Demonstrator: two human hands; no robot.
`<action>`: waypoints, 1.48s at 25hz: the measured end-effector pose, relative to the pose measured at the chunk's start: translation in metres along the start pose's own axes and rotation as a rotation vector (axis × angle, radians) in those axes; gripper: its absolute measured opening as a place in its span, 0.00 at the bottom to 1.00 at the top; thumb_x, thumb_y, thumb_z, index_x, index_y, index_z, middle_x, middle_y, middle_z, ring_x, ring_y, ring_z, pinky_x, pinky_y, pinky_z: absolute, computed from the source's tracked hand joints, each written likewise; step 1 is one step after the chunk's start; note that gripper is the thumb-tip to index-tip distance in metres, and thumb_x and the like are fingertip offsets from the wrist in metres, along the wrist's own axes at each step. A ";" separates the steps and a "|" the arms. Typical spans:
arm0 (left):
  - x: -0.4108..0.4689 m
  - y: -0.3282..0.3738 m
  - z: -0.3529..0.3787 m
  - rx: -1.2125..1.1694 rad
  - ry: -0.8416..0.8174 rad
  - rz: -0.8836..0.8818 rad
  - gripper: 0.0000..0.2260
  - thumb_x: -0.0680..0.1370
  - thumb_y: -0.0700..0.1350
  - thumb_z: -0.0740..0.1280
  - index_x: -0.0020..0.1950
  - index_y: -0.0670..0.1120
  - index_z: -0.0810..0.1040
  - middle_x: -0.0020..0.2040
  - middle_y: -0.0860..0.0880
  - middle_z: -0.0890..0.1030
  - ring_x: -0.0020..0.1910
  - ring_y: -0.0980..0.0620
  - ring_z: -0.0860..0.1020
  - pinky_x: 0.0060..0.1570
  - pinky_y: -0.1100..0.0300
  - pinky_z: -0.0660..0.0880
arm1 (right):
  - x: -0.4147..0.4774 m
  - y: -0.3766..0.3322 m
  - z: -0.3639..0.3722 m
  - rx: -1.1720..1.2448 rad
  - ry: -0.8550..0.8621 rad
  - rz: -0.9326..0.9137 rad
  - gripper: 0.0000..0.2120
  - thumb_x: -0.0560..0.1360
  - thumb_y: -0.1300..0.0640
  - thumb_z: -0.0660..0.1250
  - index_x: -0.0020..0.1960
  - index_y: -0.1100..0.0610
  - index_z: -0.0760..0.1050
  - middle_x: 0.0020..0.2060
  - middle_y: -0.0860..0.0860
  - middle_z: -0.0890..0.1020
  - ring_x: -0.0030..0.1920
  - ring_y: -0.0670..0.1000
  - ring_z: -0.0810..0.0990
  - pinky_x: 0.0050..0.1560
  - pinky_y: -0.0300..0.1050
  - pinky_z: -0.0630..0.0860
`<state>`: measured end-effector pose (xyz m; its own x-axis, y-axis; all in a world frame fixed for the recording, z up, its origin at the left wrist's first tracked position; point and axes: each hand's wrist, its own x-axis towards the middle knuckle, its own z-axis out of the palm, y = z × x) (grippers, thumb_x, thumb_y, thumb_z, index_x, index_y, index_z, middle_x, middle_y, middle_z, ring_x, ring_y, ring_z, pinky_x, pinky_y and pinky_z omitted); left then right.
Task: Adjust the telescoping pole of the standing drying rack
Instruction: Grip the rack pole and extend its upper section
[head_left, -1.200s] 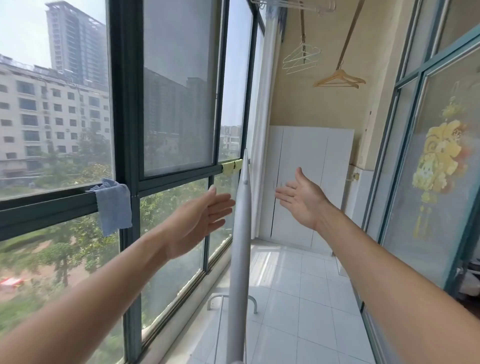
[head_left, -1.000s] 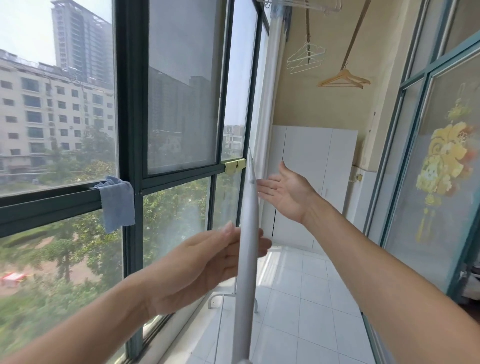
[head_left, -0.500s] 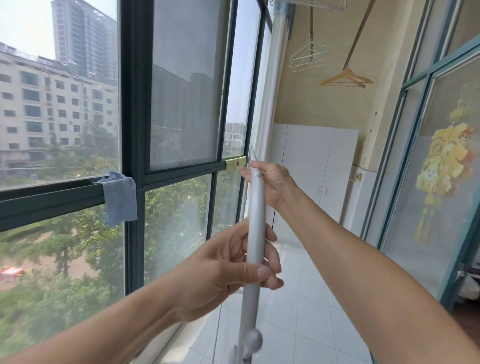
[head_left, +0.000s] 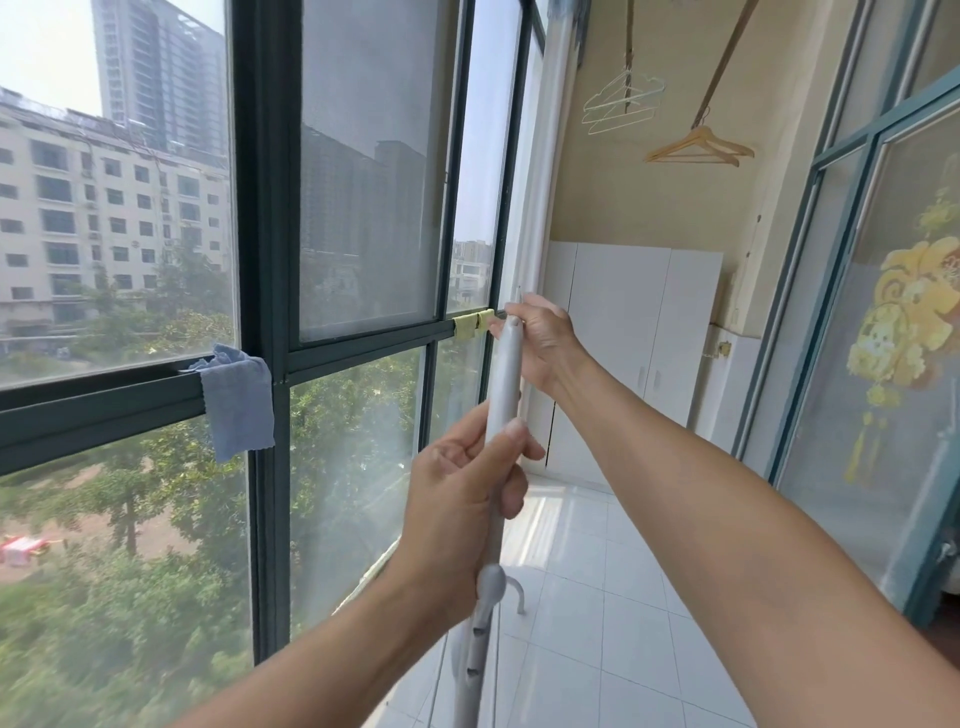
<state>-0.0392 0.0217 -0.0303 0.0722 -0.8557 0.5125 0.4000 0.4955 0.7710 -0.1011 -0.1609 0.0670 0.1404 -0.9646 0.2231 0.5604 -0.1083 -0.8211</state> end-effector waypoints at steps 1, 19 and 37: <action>0.005 -0.003 -0.003 -0.013 0.016 0.000 0.03 0.72 0.44 0.67 0.41 0.46 0.80 0.37 0.41 0.69 0.25 0.54 0.63 0.30 0.58 0.58 | 0.004 0.003 0.000 -0.012 0.008 0.016 0.27 0.75 0.75 0.60 0.73 0.65 0.61 0.63 0.61 0.68 0.64 0.61 0.74 0.59 0.44 0.70; 0.187 -0.162 0.059 -0.068 -0.004 0.040 0.01 0.71 0.40 0.67 0.41 0.44 0.78 0.30 0.47 0.70 0.24 0.53 0.62 0.25 0.61 0.57 | 0.145 -0.041 -0.121 0.042 0.009 0.038 0.09 0.72 0.76 0.63 0.49 0.67 0.67 0.49 0.66 0.71 0.45 0.62 0.79 0.55 0.52 0.80; 0.416 -0.309 0.040 -0.040 -0.006 0.059 0.03 0.72 0.40 0.67 0.40 0.41 0.75 0.27 0.49 0.70 0.24 0.53 0.62 0.24 0.62 0.58 | 0.383 -0.035 -0.193 -0.072 0.219 0.148 0.09 0.75 0.75 0.53 0.42 0.65 0.67 0.37 0.59 0.69 0.27 0.51 0.65 0.16 0.32 0.68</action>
<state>-0.1693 -0.4813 -0.0397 0.0911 -0.8244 0.5587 0.4311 0.5383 0.7241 -0.2242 -0.5727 0.0794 0.0324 -0.9994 -0.0144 0.4864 0.0283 -0.8733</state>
